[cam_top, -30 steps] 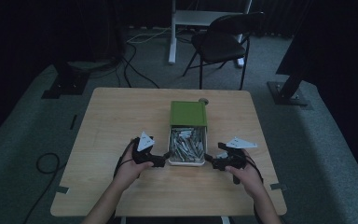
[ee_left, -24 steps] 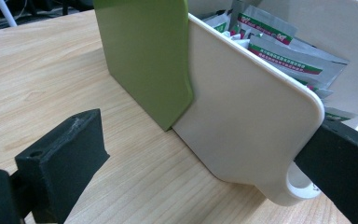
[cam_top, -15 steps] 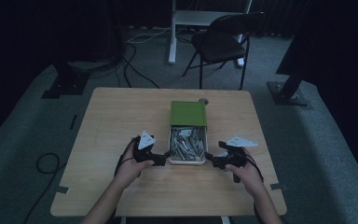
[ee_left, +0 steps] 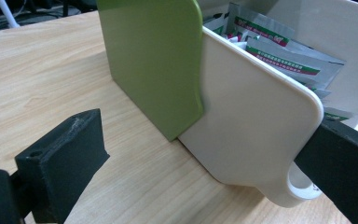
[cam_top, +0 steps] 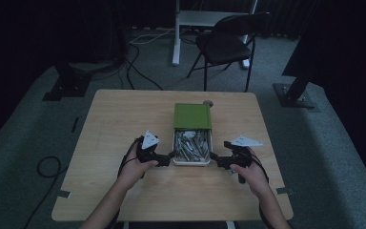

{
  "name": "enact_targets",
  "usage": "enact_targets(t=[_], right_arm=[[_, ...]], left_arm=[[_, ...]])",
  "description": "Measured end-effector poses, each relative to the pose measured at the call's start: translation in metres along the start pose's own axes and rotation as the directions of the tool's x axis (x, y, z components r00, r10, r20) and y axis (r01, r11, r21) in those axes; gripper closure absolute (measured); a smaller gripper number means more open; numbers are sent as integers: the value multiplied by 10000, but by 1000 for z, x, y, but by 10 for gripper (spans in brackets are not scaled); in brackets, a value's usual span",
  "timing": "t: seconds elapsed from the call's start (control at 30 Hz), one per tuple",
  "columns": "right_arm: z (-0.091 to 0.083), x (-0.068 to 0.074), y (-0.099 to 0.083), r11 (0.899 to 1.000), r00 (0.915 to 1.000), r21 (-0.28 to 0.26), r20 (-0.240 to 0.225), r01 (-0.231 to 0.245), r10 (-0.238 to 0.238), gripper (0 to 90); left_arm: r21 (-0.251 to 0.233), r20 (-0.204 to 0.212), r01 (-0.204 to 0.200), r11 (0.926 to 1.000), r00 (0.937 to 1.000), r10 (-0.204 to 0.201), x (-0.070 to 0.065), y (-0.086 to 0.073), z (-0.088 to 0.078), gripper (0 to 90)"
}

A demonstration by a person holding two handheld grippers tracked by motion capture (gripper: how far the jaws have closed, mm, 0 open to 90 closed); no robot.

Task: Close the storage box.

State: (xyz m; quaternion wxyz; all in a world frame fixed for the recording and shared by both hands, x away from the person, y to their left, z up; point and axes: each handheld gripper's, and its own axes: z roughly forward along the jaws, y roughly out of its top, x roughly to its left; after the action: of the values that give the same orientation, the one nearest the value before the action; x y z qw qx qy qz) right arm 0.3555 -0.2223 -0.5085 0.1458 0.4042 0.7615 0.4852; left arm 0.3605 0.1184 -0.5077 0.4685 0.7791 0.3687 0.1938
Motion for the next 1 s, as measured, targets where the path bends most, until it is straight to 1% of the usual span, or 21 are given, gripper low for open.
enact_targets(t=[0.07,0.27,0.4,0.6,0.73,1.0], right_arm=[[1,-1,1,10000,10000,-27,9,-66,66,132],[2,-2,4,10000,9999,-24,167,24,-24,132],[4,-3,5,10000,9998,-36,180,-67,68,132],[6,-7,6,9998,9993,-65,316,-202,204,132],[7,-8,9,9999,9991,-49,415,-123,125,132],[10,-10,10,9996,9987,-121,437,-250,255,131]], left_arm=[[-7,-5,17,10000,10000,-17,0,1,0,35],[-24,27,126,9999,9999,-126,2,1,3,35],[-78,-38,249,9997,9997,-249,4,2,4,35],[-2,15,212,9998,9998,-212,4,4,7,35],[23,-67,115,9999,9999,-115,5,7,9,35],[26,-69,253,9997,9997,-253,8,8,12,35]])
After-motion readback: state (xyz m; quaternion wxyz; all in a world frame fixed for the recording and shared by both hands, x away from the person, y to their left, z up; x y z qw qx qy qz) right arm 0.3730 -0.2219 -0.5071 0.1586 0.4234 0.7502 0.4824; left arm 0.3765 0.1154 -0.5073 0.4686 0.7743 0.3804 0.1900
